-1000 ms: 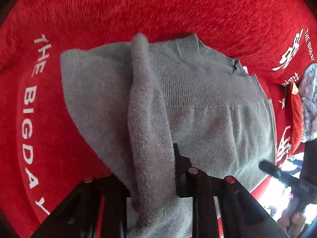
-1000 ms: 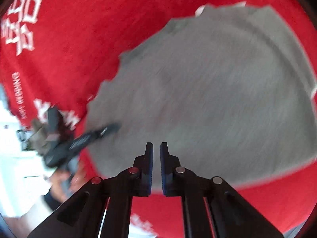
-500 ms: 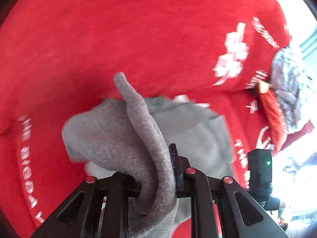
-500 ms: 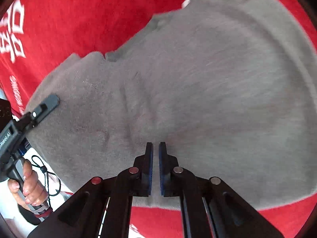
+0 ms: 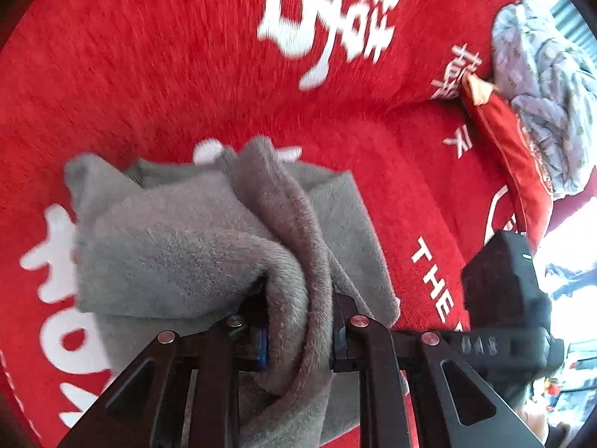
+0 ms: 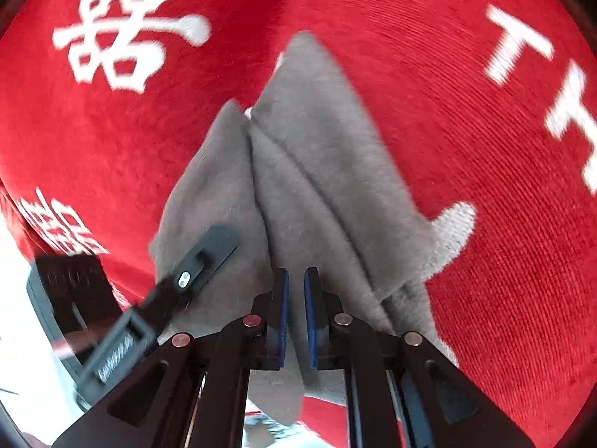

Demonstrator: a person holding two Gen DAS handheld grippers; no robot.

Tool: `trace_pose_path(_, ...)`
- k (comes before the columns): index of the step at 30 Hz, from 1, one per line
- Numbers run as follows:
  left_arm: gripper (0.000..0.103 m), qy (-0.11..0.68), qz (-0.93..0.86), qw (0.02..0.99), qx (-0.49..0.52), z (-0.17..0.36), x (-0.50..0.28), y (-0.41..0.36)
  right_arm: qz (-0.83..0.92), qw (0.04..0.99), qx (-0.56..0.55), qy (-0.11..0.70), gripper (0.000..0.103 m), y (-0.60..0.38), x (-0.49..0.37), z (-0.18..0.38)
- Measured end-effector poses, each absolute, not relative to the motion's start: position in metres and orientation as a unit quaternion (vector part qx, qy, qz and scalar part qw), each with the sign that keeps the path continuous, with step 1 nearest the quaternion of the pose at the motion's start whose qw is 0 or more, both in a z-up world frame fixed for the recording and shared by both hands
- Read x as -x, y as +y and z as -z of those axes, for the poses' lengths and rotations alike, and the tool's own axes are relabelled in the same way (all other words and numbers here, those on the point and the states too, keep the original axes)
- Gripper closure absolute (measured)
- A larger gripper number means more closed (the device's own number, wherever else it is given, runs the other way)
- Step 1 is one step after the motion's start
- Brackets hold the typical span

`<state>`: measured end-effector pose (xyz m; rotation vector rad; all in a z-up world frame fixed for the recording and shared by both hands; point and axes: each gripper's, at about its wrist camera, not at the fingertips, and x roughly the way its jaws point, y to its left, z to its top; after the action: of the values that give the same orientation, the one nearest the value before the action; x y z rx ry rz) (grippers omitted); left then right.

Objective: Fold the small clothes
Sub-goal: 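Fold the lifted sweater edge over with the right tool while the left tool pinches the fold, then hold the folded sweater with the right tool and lay it flat on the cloth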

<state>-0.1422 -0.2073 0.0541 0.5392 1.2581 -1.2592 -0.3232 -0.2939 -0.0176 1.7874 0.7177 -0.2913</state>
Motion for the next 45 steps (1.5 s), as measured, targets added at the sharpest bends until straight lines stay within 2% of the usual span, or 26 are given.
trace_pose_path(1,0.081,0.533,0.547,0.603,-0.232,-0.061,0.141,-0.204,0.12,0.558,-0.768,0.291,0.088,-0.294,0.326,0.019)
trace_pose_path(3,0.081,0.518,0.557,0.606,-0.234,-0.078,0.14,-0.2,0.11,0.551,-0.786,0.257,0.045,-0.295,0.33,0.02)
trace_pose_path(4,0.081,0.514,0.559,0.607,-0.232,-0.084,0.137,-0.197,0.104,0.549,-0.792,0.245,0.041,-0.294,0.33,0.02)
trace_pose_path(8,0.081,0.493,0.538,0.65,-0.212,-0.107,0.113,-0.174,0.105,0.551,-0.786,0.262,0.039,-0.298,0.321,0.014)
trace_pose_path(11,0.081,0.5,0.494,0.68,-0.21,-0.103,0.089,-0.153,0.1,0.553,-0.783,0.264,0.039,-0.298,0.295,0.024)
trace_pose_path(18,0.081,0.569,0.436,0.653,-0.244,-0.036,0.054,-0.16,0.089,0.55,-0.795,0.241,0.036,-0.313,0.292,0.029)
trace_pose_path(25,0.081,0.532,0.533,0.634,-0.175,-0.076,0.089,-0.232,0.088,0.541,-0.803,0.235,0.03,-0.311,0.299,0.028)
trace_pose_path(28,0.081,0.507,0.528,0.653,-0.192,-0.091,0.092,-0.221,0.089,0.544,-0.801,0.236,0.029,-0.313,0.304,0.025)
trace_pose_path(32,0.081,0.511,0.492,0.667,-0.229,-0.081,0.075,-0.185,0.076,0.561,-0.783,0.258,0.028,-0.322,0.297,0.022)
trace_pose_path(37,0.081,0.538,0.412,0.69,-0.255,-0.051,0.049,-0.128,0.075,0.6,-0.716,0.348,0.031,-0.329,0.258,0.015)
trace_pose_path(38,0.081,0.547,0.4,0.689,-0.257,-0.047,0.046,-0.123,0.083,0.616,-0.685,0.379,0.046,-0.329,0.248,0.01)
trace_pose_path(39,0.081,0.557,0.388,0.686,-0.262,-0.042,0.045,-0.119,0.092,0.626,-0.662,0.402,0.08,-0.328,0.243,0.007)
trace_pose_path(40,0.081,0.56,0.382,0.685,-0.267,-0.041,0.046,-0.118,0.105,0.643,-0.627,0.427,0.084,-0.327,0.234,-0.002)
trace_pose_path(42,0.081,0.551,0.374,0.696,-0.268,-0.042,0.048,-0.112,0.1,0.678,-0.596,0.417,0.085,-0.327,0.229,-0.026)
trace_pose_path(43,0.073,0.546,0.375,0.7,-0.265,-0.044,0.049,-0.109,0.095,0.7,-0.582,0.404,0.085,-0.327,0.229,-0.043)
trace_pose_path(44,0.029,0.543,0.376,0.704,-0.263,-0.047,0.049,-0.108,0.093,0.715,-0.571,0.394,0.085,-0.328,0.233,-0.056)
trace_pose_path(45,0.002,0.543,0.371,0.707,-0.261,-0.05,0.05,-0.106,0.096,0.721,-0.566,0.388,0.085,-0.329,0.239,-0.061)
